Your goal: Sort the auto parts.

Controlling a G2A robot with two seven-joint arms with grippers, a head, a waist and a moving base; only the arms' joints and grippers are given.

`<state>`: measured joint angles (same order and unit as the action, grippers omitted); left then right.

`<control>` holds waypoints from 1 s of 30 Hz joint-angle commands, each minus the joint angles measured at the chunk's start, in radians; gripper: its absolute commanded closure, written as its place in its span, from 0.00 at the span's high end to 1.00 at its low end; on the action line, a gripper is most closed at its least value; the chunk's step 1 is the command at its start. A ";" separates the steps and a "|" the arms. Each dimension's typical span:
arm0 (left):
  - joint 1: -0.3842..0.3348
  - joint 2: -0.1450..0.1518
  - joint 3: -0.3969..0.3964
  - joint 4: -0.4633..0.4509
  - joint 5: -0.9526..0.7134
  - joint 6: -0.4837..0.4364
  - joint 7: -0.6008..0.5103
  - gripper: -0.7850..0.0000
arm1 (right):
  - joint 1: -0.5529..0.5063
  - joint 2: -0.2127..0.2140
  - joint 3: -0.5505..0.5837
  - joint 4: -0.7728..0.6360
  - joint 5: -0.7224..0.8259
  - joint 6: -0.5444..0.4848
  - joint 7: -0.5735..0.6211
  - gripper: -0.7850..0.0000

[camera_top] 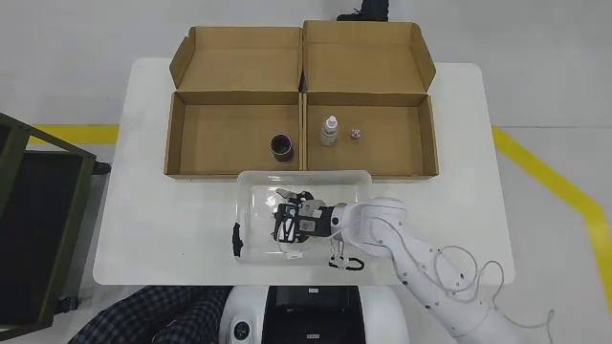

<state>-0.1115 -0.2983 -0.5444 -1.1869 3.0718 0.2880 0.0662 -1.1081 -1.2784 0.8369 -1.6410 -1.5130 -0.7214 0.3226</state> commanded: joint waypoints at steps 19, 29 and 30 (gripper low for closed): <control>0.000 0.000 0.000 0.000 0.000 0.000 0.000 1.00 | 0.029 -0.008 -0.029 0.049 0.022 0.001 0.027 0.00; 0.000 0.000 0.000 0.000 0.000 0.000 0.000 1.00 | 0.021 -0.001 -0.011 -0.033 0.044 -0.023 0.017 0.00; 0.000 0.000 0.000 0.000 0.000 0.000 0.000 1.00 | 0.019 0.000 -0.008 -0.045 0.048 -0.025 0.017 0.00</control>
<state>-0.1115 -0.2983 -0.5444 -1.1869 3.0718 0.2880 0.0662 -1.0872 -1.2797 0.8263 -1.6731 -1.4677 -0.7443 0.3390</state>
